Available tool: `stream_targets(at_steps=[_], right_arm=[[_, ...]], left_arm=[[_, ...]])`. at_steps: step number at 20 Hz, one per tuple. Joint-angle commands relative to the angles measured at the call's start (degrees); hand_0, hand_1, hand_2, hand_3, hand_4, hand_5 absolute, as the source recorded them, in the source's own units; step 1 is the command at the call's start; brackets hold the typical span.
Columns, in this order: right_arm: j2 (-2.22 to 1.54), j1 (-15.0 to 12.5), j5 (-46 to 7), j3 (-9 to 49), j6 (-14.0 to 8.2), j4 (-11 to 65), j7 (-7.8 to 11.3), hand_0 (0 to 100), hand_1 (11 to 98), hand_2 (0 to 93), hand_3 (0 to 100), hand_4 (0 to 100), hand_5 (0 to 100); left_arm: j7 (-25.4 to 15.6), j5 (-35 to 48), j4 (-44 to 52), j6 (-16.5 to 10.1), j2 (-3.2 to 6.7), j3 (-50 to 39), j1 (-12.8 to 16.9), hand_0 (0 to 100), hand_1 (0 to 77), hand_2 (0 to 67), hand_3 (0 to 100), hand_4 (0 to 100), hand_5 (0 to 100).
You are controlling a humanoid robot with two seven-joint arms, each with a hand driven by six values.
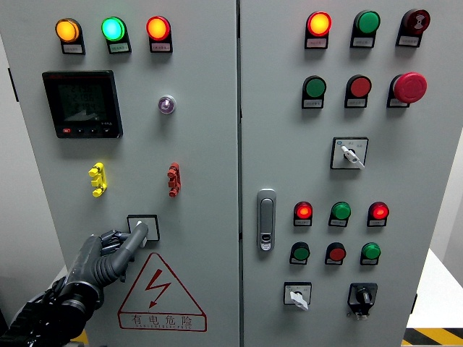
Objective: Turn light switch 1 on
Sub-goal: 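Twist the rotary switch knob clockwise with the left hand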
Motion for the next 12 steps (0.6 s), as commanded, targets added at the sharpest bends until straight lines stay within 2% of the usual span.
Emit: stream_targets(at_steps=[1, 3, 4, 8, 12], right_arm=[[0.01, 0.00, 0.00, 0.01, -0.04, -0.01, 0.00, 0, 19.7, 0.0, 20, 19, 11], [-0.08, 0.00, 0.00, 0.01, -0.04, -0.01, 0.00, 0, 19.6, 0.0, 20, 19, 11], [0.01, 0.00, 0.00, 0.01, -0.04, -0.01, 0.00, 0, 19.7, 0.0, 20, 19, 11], [-0.08, 0.00, 0.00, 0.01, 0.05, -0.01, 0.00, 0, 19.8, 0.0, 20, 19, 11], [0.01, 0.00, 0.00, 0.01, 0.05, -0.01, 0.00, 0, 19.8, 0.0, 20, 19, 11]], left_arm=[[0.00, 0.00, 0.13, -0.01, -0.01, 0.48, -0.01, 41, 45.0, 53.0, 90, 100, 94], [0.00, 0.00, 0.22, -0.01, -0.01, 0.66, -0.01, 44, 44.9, 53.0, 90, 100, 95], [0.00, 0.00, 0.31, -0.01, -0.01, 0.75, -0.01, 45, 44.8, 53.0, 90, 100, 95], [0.00, 0.00, 0.31, -0.01, 0.08, 0.93, -0.01, 52, 45.0, 53.0, 90, 100, 95], [0.00, 0.00, 0.31, 0.08, 0.08, 0.93, -0.10, 56, 44.8, 53.0, 90, 100, 95]])
